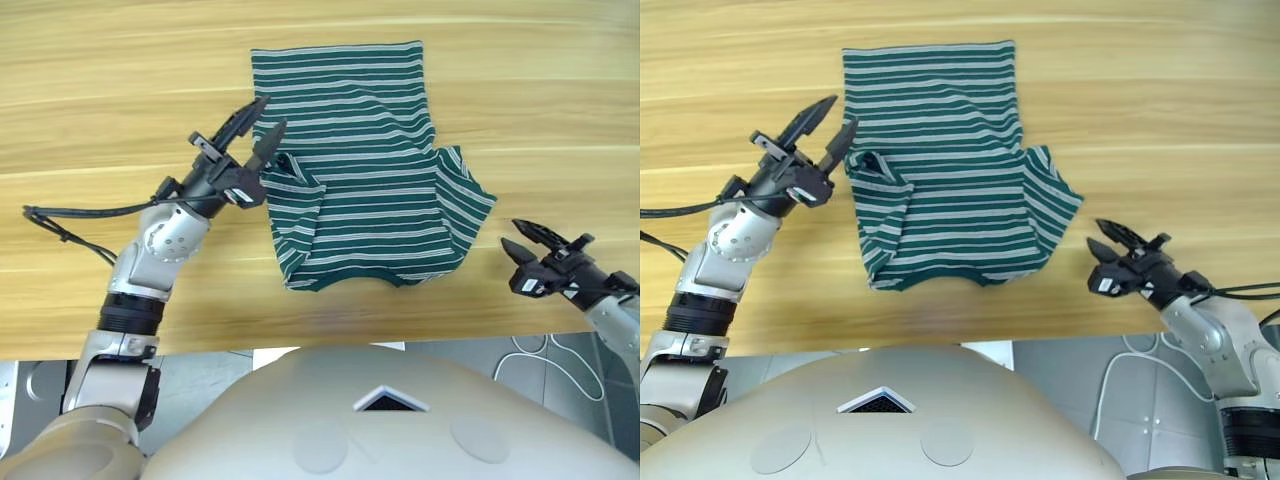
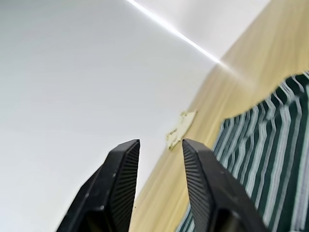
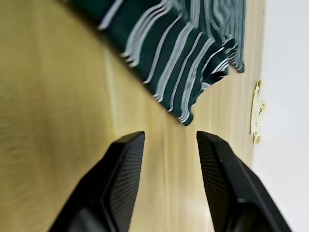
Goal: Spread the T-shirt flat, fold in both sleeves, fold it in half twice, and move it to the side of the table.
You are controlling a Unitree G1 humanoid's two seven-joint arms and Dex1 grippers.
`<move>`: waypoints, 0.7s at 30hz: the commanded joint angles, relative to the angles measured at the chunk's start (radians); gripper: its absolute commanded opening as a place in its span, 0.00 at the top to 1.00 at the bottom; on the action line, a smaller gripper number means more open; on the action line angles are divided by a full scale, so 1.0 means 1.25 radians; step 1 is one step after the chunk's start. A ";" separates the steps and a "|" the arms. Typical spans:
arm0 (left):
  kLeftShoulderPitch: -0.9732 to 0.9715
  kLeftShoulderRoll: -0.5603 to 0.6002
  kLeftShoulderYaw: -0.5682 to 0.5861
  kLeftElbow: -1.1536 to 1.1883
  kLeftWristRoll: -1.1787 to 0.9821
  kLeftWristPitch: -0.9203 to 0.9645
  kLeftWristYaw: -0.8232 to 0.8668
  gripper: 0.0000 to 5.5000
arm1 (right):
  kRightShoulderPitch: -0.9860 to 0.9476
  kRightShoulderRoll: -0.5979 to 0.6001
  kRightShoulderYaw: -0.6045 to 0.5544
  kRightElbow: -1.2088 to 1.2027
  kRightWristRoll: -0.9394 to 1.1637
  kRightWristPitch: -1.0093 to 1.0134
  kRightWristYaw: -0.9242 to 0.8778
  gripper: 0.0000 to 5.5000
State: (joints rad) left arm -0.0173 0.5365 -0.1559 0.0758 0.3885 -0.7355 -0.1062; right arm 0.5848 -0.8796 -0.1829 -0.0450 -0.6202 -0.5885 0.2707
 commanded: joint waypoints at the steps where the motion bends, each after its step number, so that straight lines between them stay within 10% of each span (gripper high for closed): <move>1: 0.023 -0.006 0.034 -0.025 0.002 0.033 0.010 0.70 | -0.096 0.046 0.108 0.028 -0.072 0.049 0.008 0.63; 21: 0.056 -0.023 0.031 -0.001 0.041 0.031 0.012 0.70 | -0.264 0.026 0.228 0.182 -0.113 0.092 -0.104 0.63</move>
State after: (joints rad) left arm 0.0406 0.5081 -0.1105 0.0693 0.4373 -0.6959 -0.0886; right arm 0.2469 -0.8426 0.0547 0.1639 -0.7443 -0.4638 0.1102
